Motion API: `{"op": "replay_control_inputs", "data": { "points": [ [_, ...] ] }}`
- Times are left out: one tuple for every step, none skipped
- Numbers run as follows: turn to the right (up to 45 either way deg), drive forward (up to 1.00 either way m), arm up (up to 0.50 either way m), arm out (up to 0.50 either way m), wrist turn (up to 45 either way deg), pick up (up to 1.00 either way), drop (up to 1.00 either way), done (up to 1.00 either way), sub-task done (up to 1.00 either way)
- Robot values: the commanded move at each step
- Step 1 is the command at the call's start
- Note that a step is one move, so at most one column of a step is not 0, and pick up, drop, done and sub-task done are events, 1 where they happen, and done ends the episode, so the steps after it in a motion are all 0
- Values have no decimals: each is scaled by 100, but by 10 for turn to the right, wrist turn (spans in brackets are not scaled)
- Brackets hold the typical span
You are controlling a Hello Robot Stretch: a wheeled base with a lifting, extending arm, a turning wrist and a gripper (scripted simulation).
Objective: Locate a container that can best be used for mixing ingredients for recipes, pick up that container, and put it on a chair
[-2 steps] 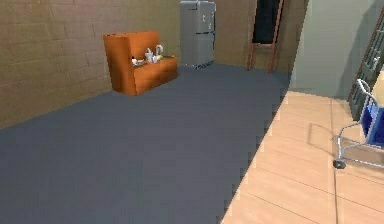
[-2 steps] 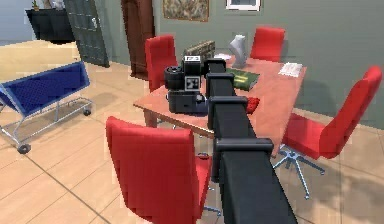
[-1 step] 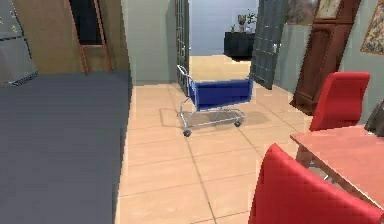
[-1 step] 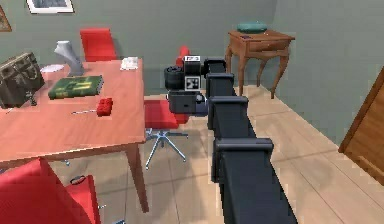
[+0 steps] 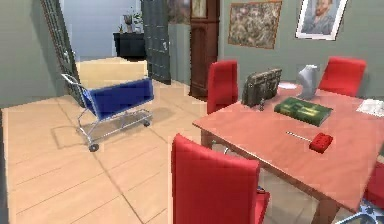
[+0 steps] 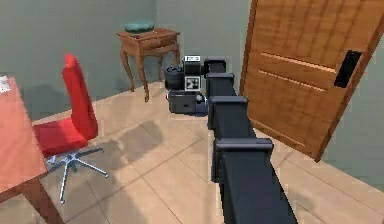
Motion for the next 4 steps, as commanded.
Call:
{"op": "replay_control_inputs", "data": {
  "points": [
    [0, 20, 0, 0, 0, 0, 0, 0, 0],
    [-150, 0, 0, 0, 0, 0, 0, 0, 0],
    [120, 0, 0, 0, 0, 0, 0, 0, 0],
    [-90, 0, 0, 0, 0, 0, 0, 0, 0]
  ]
}}
